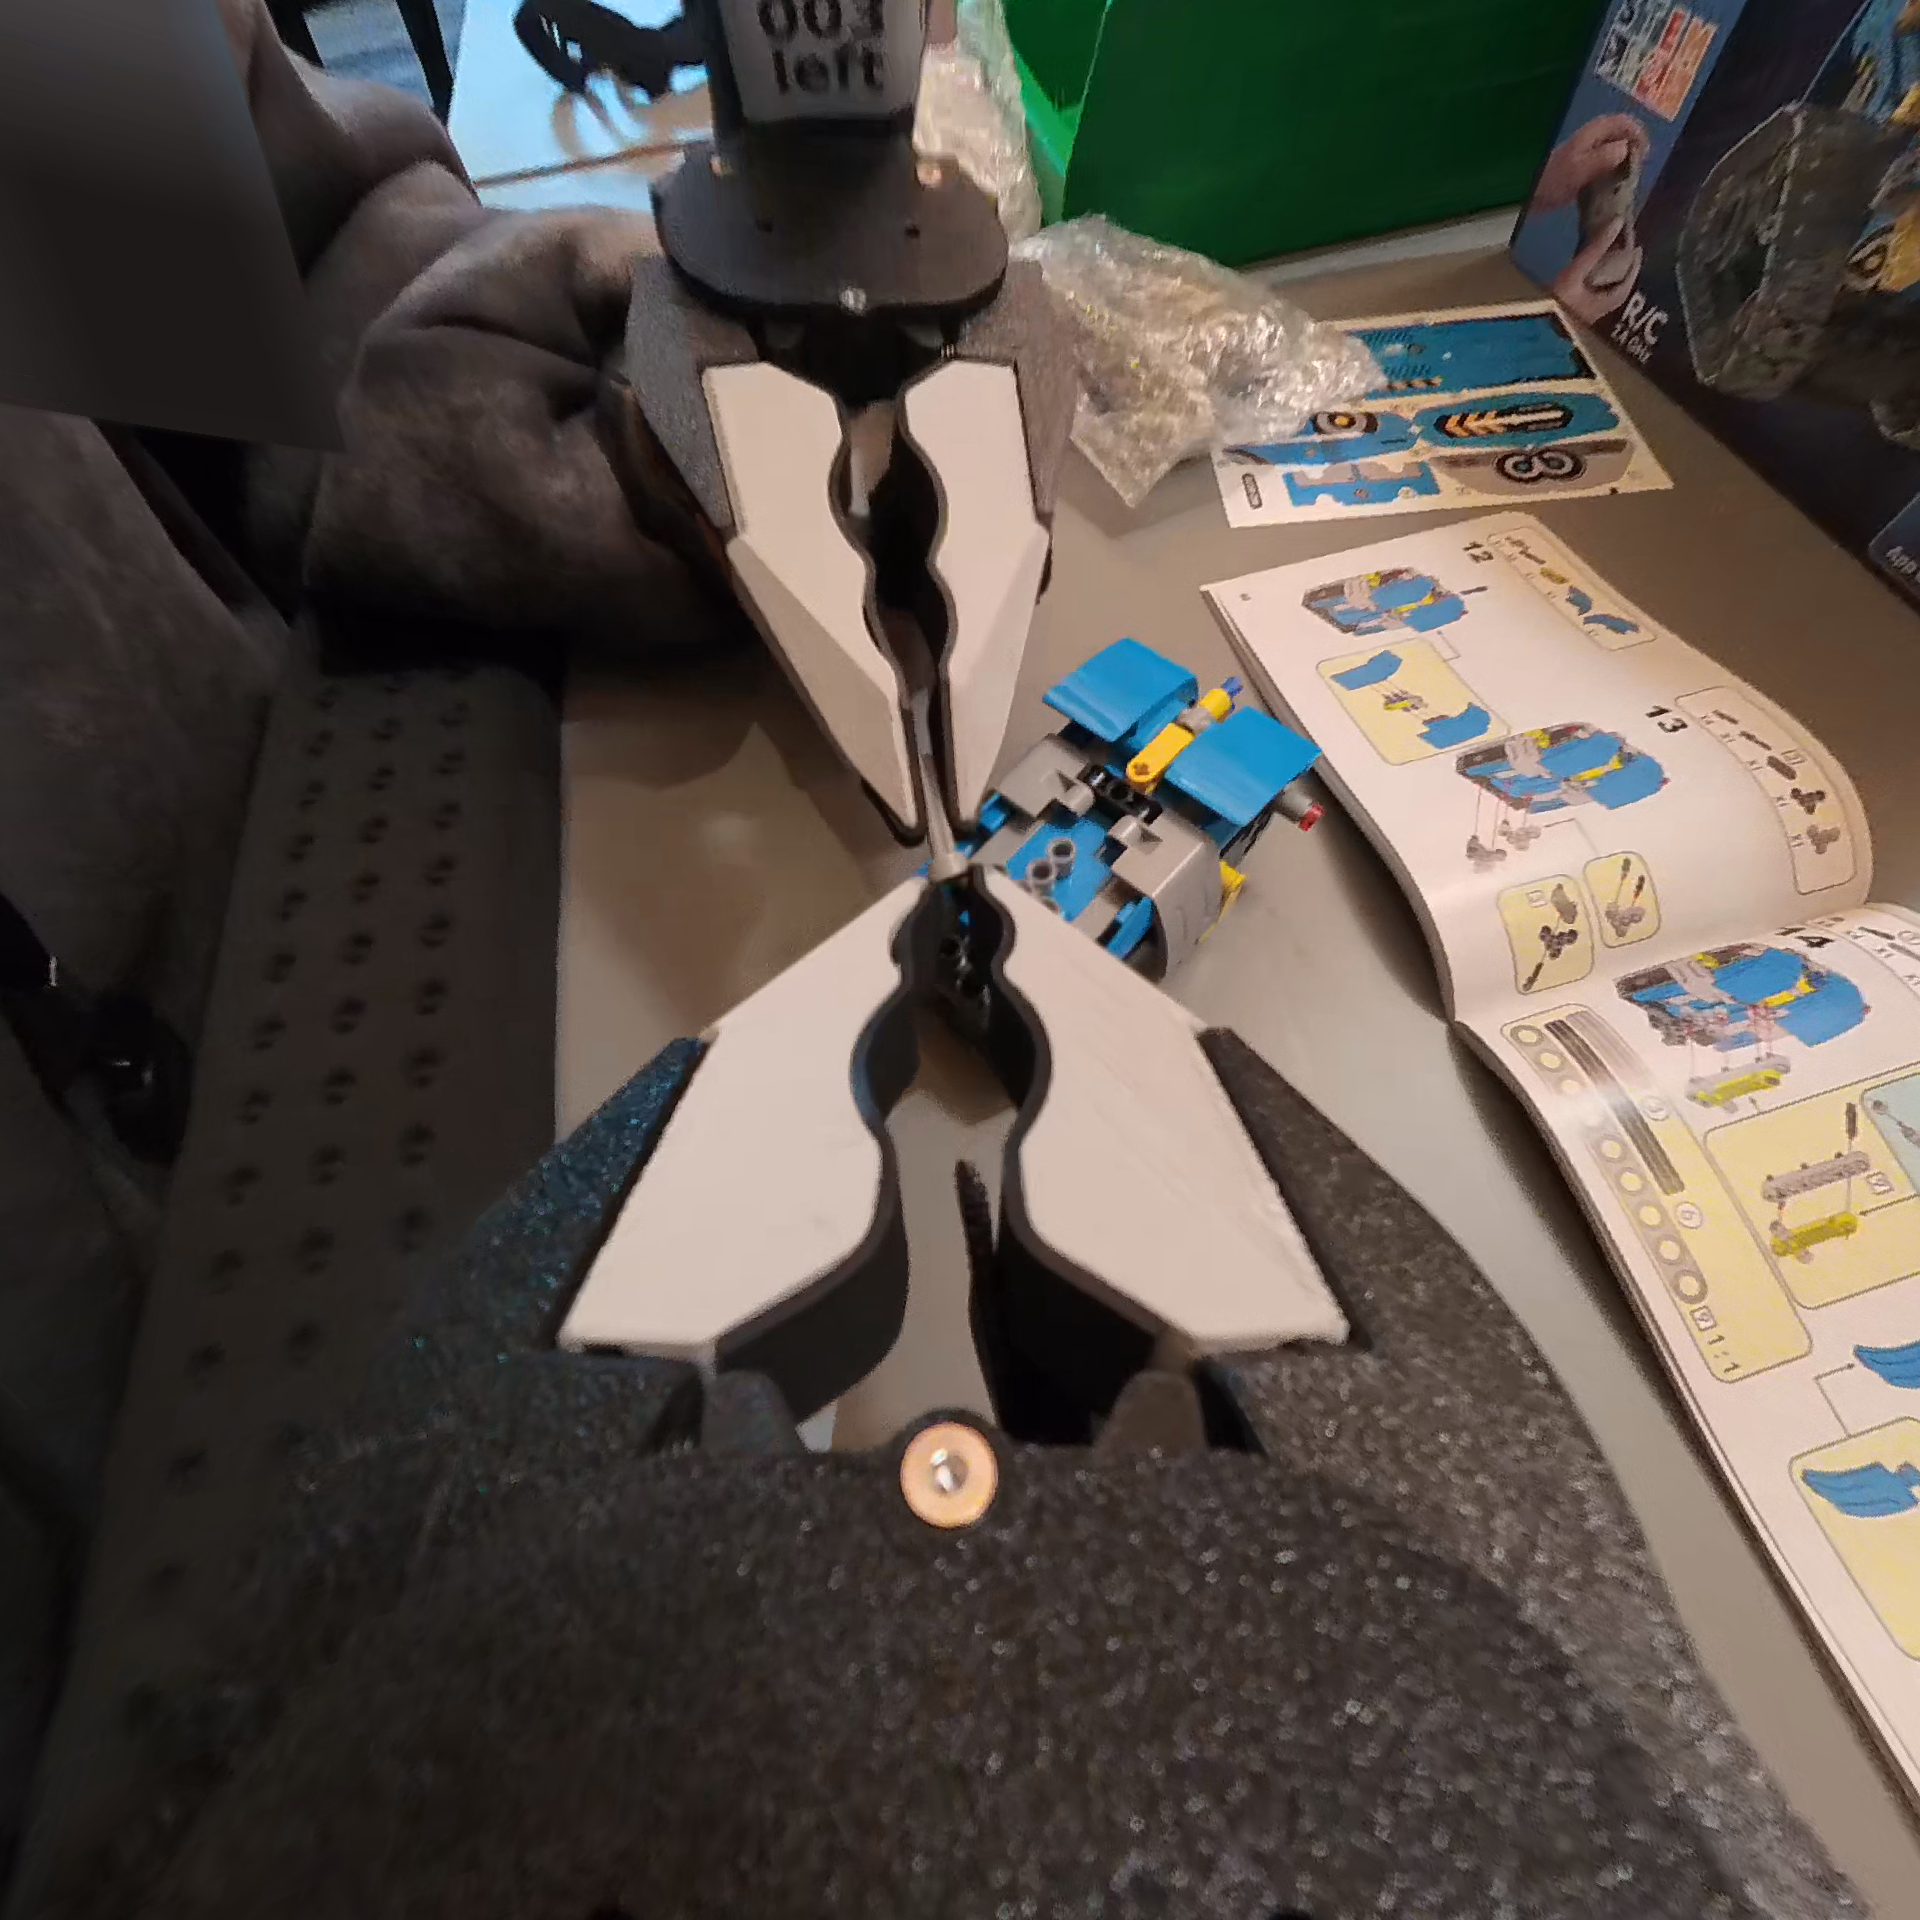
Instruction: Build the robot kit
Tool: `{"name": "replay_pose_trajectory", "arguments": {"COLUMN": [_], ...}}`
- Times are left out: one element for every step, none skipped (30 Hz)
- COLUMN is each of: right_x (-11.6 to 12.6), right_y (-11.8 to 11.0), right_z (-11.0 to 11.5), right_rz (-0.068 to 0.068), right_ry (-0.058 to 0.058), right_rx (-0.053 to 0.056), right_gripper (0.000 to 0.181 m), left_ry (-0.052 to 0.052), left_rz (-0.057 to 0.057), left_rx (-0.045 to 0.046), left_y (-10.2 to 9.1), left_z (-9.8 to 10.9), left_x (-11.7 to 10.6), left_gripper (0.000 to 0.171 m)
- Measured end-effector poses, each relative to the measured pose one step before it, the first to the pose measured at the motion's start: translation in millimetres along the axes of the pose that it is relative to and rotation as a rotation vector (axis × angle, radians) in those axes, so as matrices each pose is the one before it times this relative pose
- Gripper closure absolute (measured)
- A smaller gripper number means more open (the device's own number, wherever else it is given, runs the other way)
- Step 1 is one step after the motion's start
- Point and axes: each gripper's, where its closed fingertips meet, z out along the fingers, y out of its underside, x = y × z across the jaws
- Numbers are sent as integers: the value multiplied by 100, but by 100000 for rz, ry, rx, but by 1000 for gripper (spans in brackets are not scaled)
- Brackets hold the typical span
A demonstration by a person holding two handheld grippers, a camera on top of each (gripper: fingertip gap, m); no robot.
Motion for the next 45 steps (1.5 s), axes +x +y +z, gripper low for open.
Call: {"name": "replay_pose_trajectory", "arguments": {"right_x": [-63,40,37,47,141,225,255,323,243,144,198,121,48,1,38,60,60,169,314,290,219,100,34,40,144,3,12,49,141,137,107,323,244,-136,155,205,-166,-206,-322,-262,28,-72,-178,-61,-49], "right_y": [273,130,97,147,208,238,245,167,124,113,-18,82,137,178,172,166,159,93,14,-7,1,-53,-164,-322,-392,-463,-550,-596,-463,-399,-320,-232,-357,-452,-389,-297,-248,-168,-84,-50,-72,-37,17,31,21], "right_z": [81,45,30,76,125,172,182,170,119,79,8,76,128,165,173,155,165,128,83,86,108,-6,-231,-335,-374,-472,-516,-512,-400,-259,-46,112,217,281,268,216,136,73,35,20,-13,-7,0,-13,-50], "right_rz": [-1002,-1149,-958,-645,-502,-1038,-1354,-1480,-1802,-2013,-1990,-1677,-1520,-1602,-2116,-2307,-2094,-2677,-2572,-1035,897,3278,4890,5688,5757,5045,4489,3604,2796,1570,303,-1207,-2773,-3777,-3280,-2892,-2974,-2549,-2002,-1445,-687,-99,196,197,-209], "right_ry": [589,1399,1179,1034,1580,2511,3045,3687,3233,2745,3186,2213,1674,1404,1901,2053,2184,3188,3905,2624,660,-1694,-3314,-3942,-3529,-4267,-3486,-2634,-1333,-430,883,3715,4925,3680,5898,5897,2794,1475,-140,-514,631,-534,-1399,-569,-378], "right_rx": [-1988,-1305,-1059,-1213,-1801,-2102,-2505,-2224,-1960,-1738,-749,-1340,-1516,-1840,-1668,-1712,-1895,-1570,-843,-93,1161,2569,3572,4375,4587,4257,4194,4528,3602,2804,1768,463,766,1236,830,636,507,193,124,-2,307,236,-147,-116,-46], "right_gripper": [177,178,178,178,178,178,178,178,178,178,179,179,179,179,179,179,179,179,179,178,178,177,176,176,176,172,168,167,167,163,154,146,144,142,141,141,142,149,157,160,160,161,163,165,165], "left_ry": [-430,-493,-665,-1278,-2243,-2837,-2994,-3014,-2444,-2093,-1878,-1149,-502,-252,-382,-717,-1338,-2143,-2586,-2631,-2326,-1475,-52,753,-247,-571,-140,-242,-14,932,1923,1794,1189,1472,1506,1036,1880,1583,883,1574,1154,938,1659,967,791], "left_rz": [1415,922,1309,2174,2940,3101,2599,1978,1838,1604,849,172,-111,-474,-503,-99,361,436,229,1056,2421,2307,331,-1451,-1600,-1789,-2637,-3122,-3729,-4915,-6652,-7669,-7045,-5831,-4510,-3733,-3641,-3212,-2197,-1058,-304,-104,-223,-332,-423], "left_rx": [-1455,-900,-1050,-1704,-2222,-2369,-2263,-1850,-1686,-1221,-812,-963,-1138,-1117,-942,-1129,-1228,-676,-108,-38,316,1396,2733,3487,3971,3859,3564,3858,3840,3282,2853,2684,2470,1813,1209,1430,1109,351,-39,-625,-729,-467,-875,-487,-372], "left_y": [230,129,124,175,220,246,236,167,145,48,2,65,161,186,197,183,152,60,-21,-28,-14,-90,-256,-430,-561,-560,-510,-519,-508,-444,-375,-320,-255,-157,-117,-190,-153,-46,48,120,127,87,146,89,59], "left_z": [93,62,43,66,88,97,119,99,106,80,51,69,80,103,108,114,110,86,56,24,1,-41,-96,-194,-262,-271,-249,-252,-239,-185,-127,-106,-88,-66,-30,-55,-46,-16,0,39,66,57,77,55,10], "left_x": [31,-17,-23,-69,-147,-204,-249,-267,-172,-122,-124,-90,-40,-26,-58,-56,-97,-176,-246,-250,-209,-136,-43,-35,-206,-290,-255,-274,-257,-191,-107,-172,-225,-123,-27,-39,104,88,-2,160,170,170,276,166,101], "left_gripper": [169,169,169,169,169,169,170,169,169,170,170,170,170,170,170,170,170,170,170,169,169,169,169,169,169,169,169,169,169,169,169,168,168,168,169,169,168,169,168,168,168,168,168,168,168]}}
